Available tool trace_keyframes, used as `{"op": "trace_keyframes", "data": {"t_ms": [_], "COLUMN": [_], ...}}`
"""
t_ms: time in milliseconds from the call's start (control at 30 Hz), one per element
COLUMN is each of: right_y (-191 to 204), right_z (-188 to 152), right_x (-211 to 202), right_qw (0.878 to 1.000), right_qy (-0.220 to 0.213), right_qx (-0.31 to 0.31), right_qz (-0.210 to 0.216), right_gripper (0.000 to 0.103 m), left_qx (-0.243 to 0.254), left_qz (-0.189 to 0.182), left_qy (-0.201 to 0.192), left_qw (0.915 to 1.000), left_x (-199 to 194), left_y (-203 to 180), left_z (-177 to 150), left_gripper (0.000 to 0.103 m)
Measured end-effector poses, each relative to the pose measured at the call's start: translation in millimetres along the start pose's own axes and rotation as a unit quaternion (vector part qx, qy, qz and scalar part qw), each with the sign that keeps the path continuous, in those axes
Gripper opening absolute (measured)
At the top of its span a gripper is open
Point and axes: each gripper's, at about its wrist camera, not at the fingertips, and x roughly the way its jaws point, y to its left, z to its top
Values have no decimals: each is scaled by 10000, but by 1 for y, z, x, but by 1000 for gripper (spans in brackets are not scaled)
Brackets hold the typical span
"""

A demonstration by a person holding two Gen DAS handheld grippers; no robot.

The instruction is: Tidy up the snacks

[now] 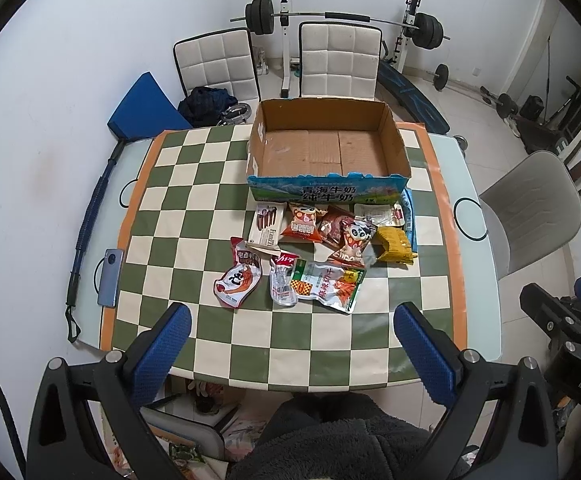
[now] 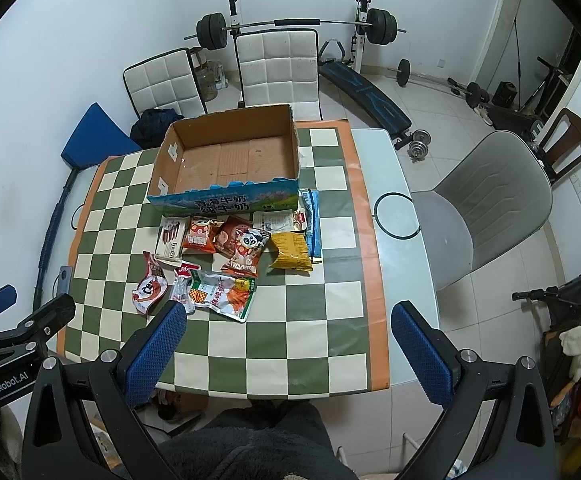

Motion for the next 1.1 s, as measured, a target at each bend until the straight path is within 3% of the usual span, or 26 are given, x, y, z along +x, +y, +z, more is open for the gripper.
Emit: {"op": "trace_keyframes", "data": {"t_ms": [1100], "right_y": [3], "right_z": [7], "right_x": [-8], "right_qw": [9999], "right_qy": [54], "right_qx": [22], "right_qz": [115], "right_gripper": [103], "left_qx": [-11], "left_qz": [-31], "left_qy": [-20], "left_qw": [10000], "left_x": [-3], "left_y": [-2], "left_z": [5], "left_gripper": [103]}}
